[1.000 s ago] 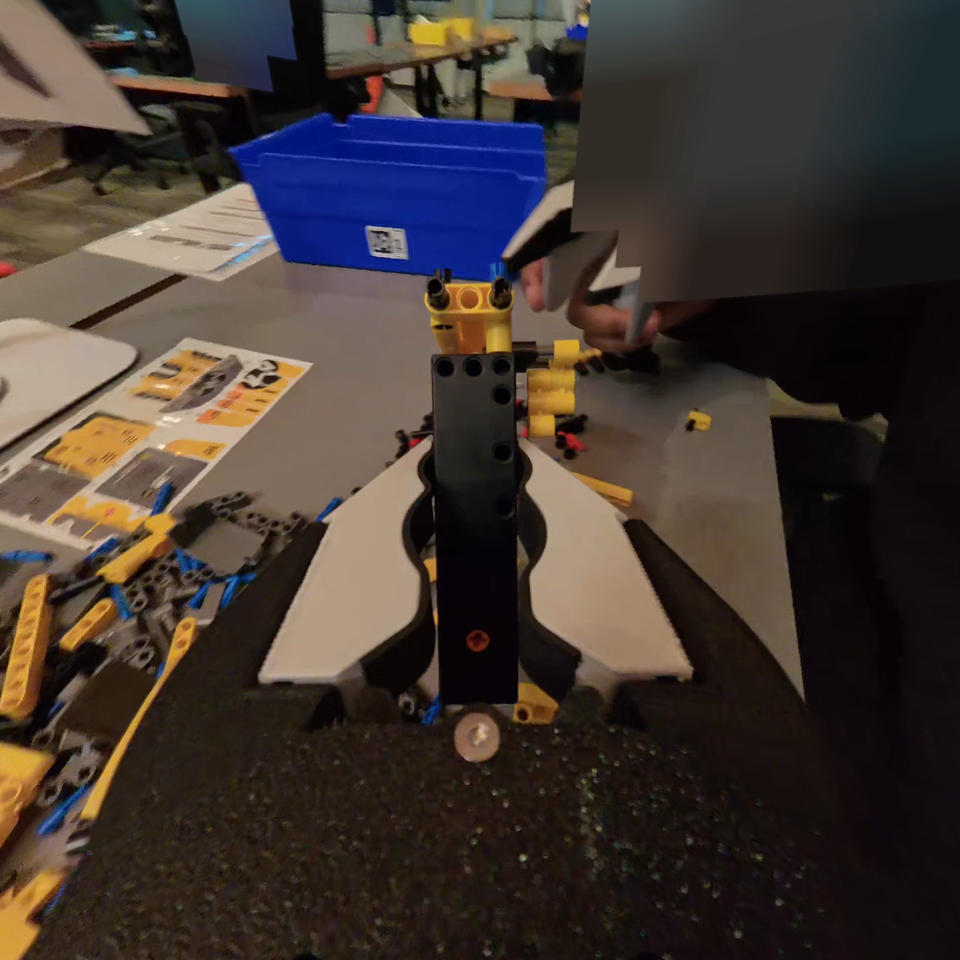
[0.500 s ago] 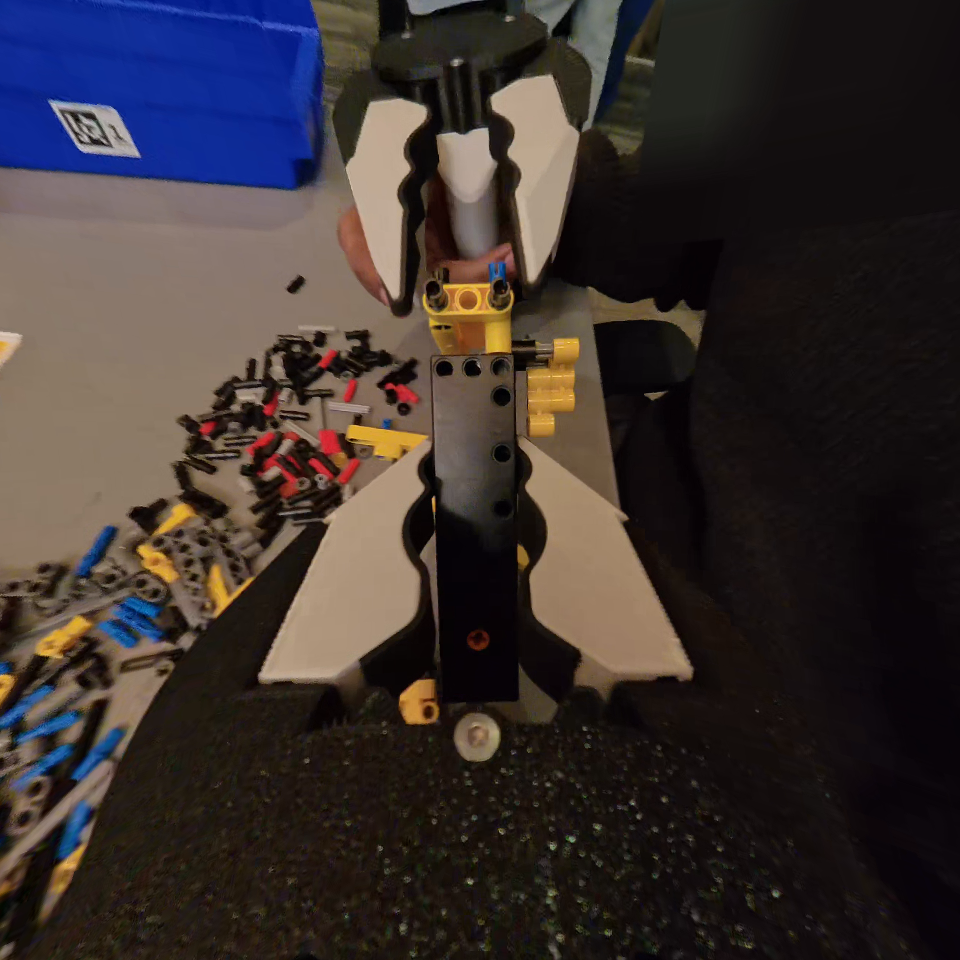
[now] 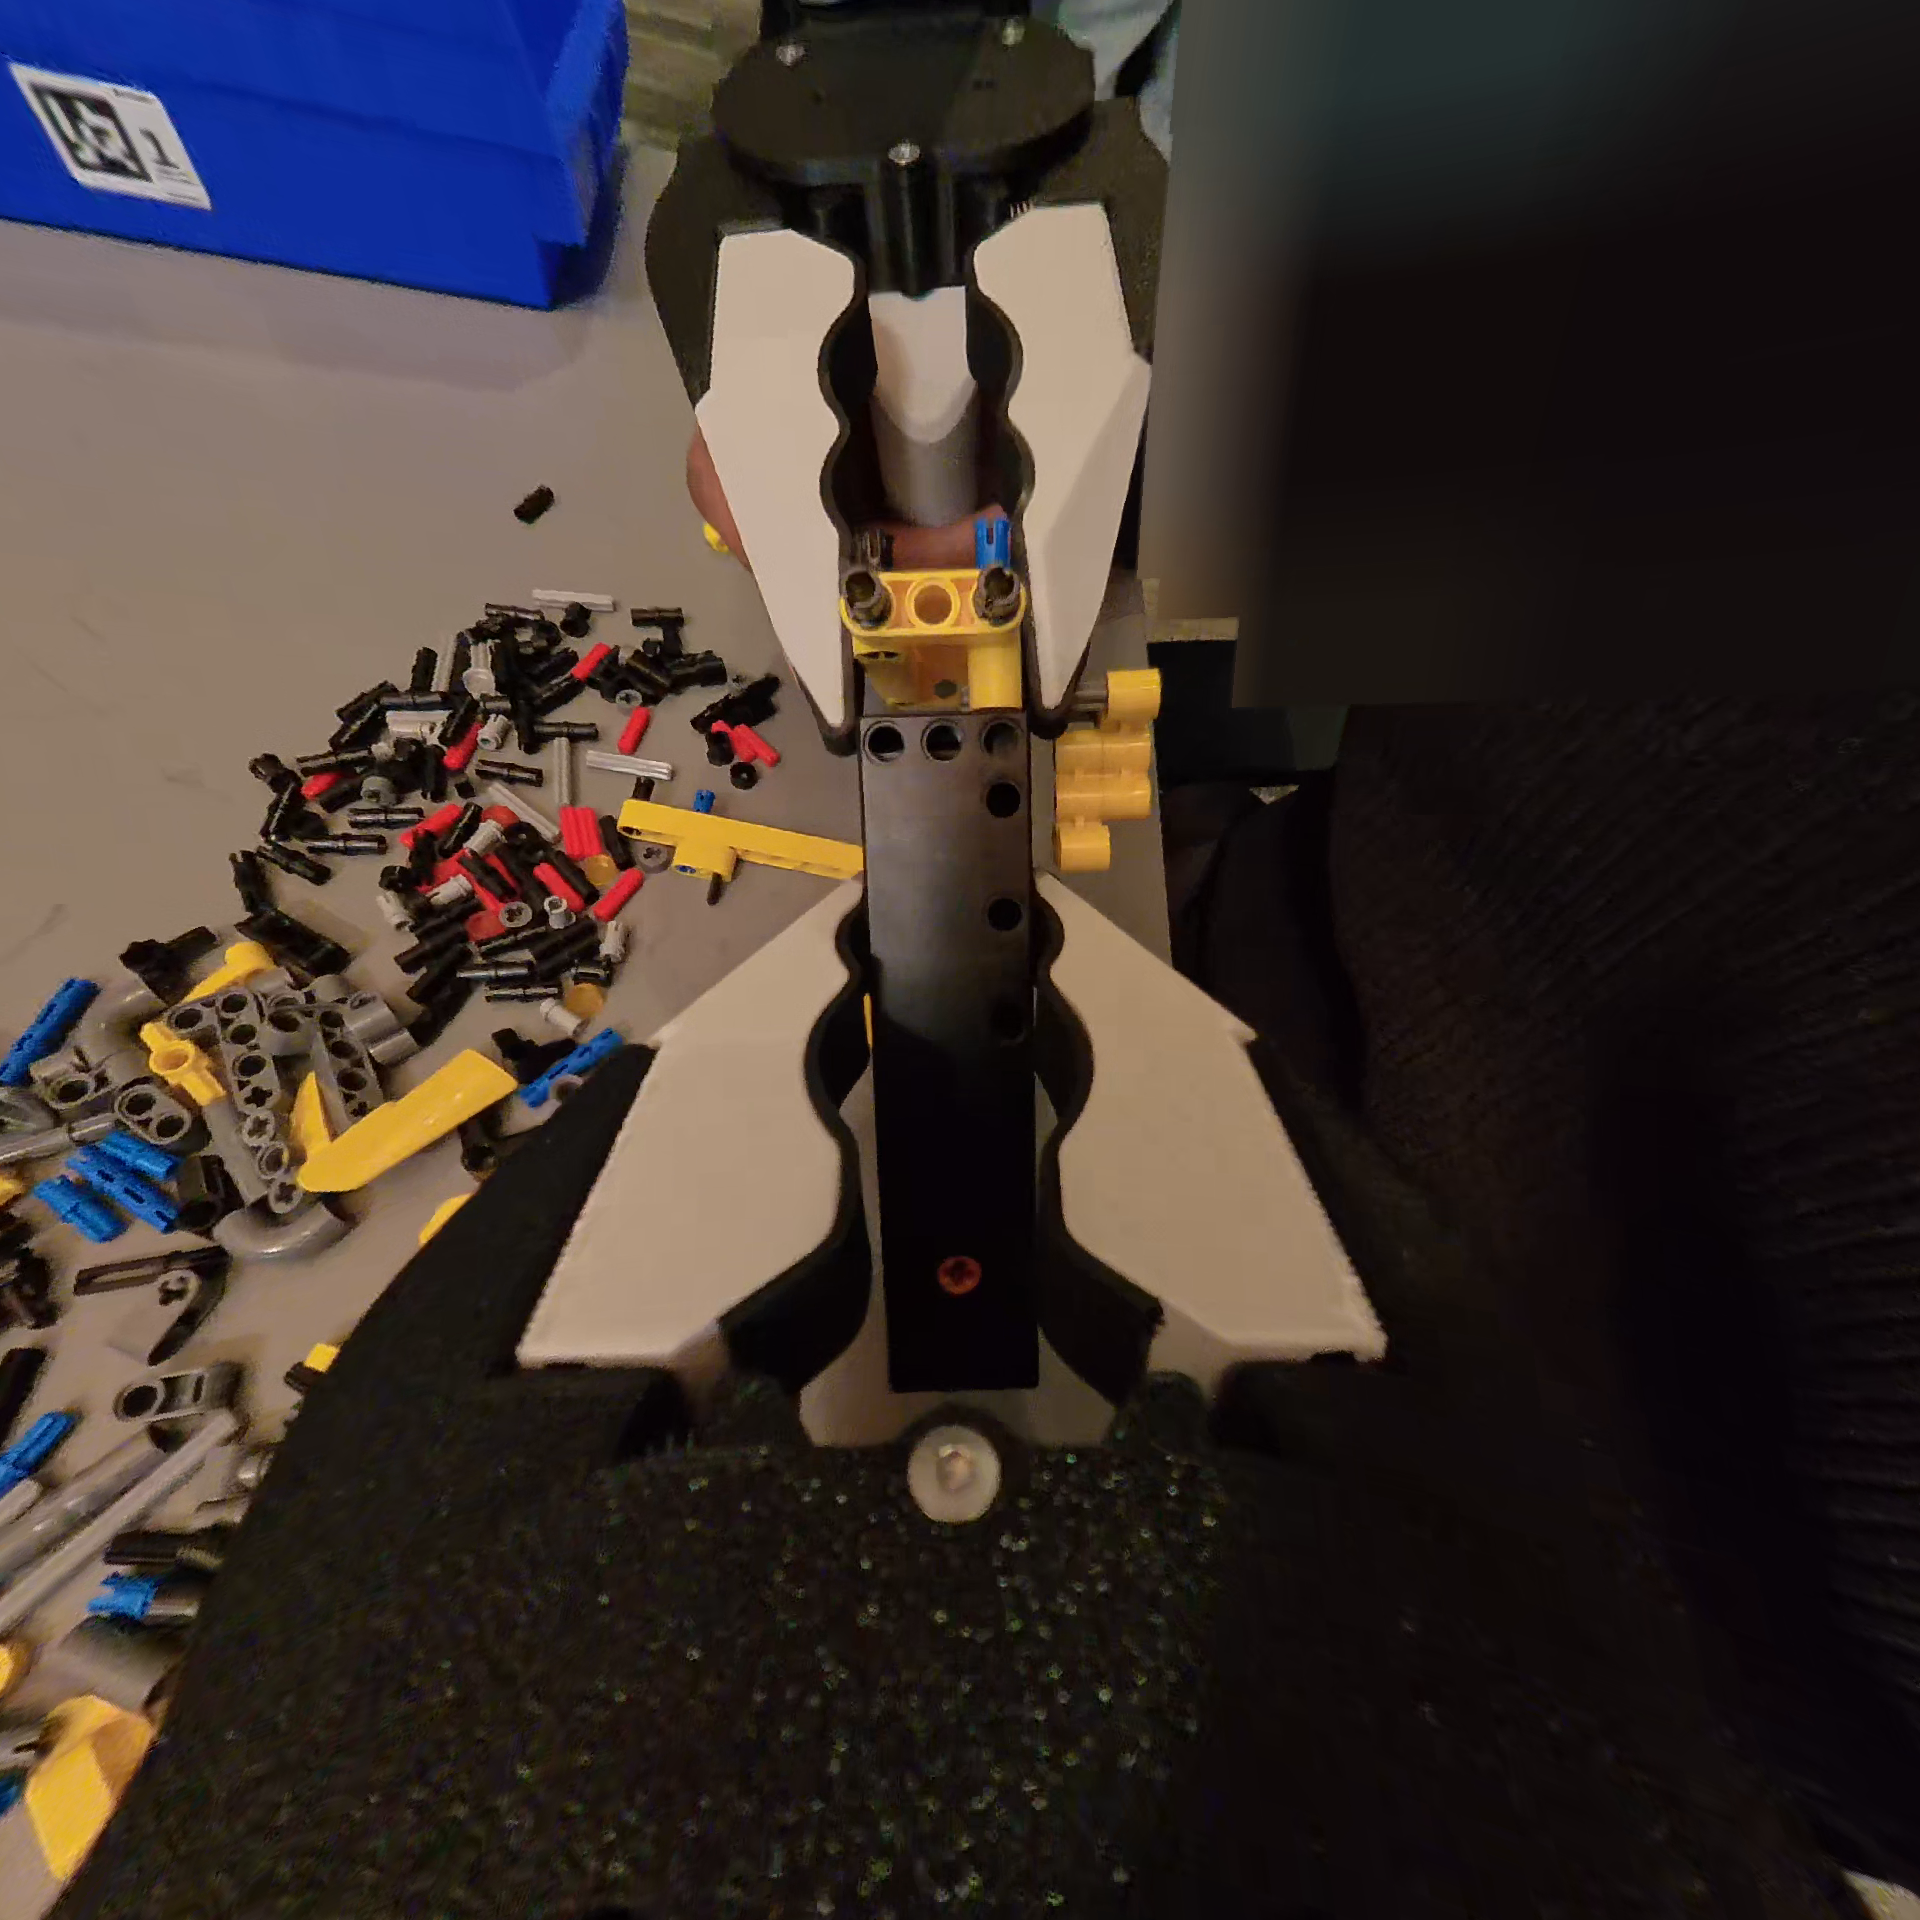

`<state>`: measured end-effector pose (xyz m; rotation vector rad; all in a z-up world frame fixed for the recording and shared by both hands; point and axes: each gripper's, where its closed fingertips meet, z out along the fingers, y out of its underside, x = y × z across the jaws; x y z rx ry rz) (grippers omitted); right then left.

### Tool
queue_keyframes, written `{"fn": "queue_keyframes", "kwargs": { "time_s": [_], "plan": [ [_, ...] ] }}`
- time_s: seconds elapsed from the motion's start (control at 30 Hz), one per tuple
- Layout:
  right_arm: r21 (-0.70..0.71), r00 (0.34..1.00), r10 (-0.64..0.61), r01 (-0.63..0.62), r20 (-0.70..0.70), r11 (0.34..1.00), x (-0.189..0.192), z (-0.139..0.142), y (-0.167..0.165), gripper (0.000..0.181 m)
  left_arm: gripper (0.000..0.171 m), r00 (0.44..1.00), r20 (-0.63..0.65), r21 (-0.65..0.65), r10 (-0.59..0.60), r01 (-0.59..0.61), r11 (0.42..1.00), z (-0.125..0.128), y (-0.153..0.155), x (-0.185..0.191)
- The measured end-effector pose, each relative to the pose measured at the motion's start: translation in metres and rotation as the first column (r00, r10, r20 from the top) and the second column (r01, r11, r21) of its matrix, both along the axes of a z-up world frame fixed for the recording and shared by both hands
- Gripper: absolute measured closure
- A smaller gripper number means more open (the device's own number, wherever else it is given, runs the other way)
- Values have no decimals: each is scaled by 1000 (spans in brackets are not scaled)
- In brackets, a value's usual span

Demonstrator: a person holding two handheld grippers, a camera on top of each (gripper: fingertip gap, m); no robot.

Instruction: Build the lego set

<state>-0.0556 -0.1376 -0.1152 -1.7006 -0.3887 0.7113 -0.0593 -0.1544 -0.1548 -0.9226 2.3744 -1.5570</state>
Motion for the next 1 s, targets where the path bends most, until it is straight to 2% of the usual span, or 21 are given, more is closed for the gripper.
{"fn": "queue_keyframes", "kwargs": {
  "time_s": [0.2, 0.3, 0.4, 0.5, 0.63, 0.8, 0.87, 1.0],
  "plan": [
    [-52, 995, -24, 19, -94, 998, 10, 0, 3, 156, 146, 999, -47, -104, 9, -14, 995, 4, 8, 2],
    [-81, 984, -89, 77, -153, 994, 31, 2, 5, 156, 146, 997, -47, -179, 56, -63, 982, 9, 24, 8],
    [-124, 995, -68, 59, -77, 991, 20, -13, 6, 156, 146, 998, -68, -86, 15, -21, 996, -7, 16, 5],
    [-135, 990, -59, 42, -125, 990, 21, -9, 4, 156, 147, 997, -71, -151, 6, -17, 988, -1, 15, 5],
    [-151, 990, -69, 51, -119, 987, 18, -15, 4, 155, 147, 996, -86, -150, 8, -21, 988, -6, 15, 6],
    [-153, 967, -61, 23, -249, 988, 28, -3, -2, 130, 147, 996, -82, -265, 20, -41, 963, 8, 24, 8],
    [-148, 963, -70, 32, -260, 989, 34, -1, -3, 129, 147, 997, -81, -300, 14, -38, 953, 13, 26, 7],
    [-137, 980, -59, 33, -188, 990, 29, -6, -4, 131, 147, 996, -87, -308, 12, -38, 951, 13, 26, 7]
  ]
}}
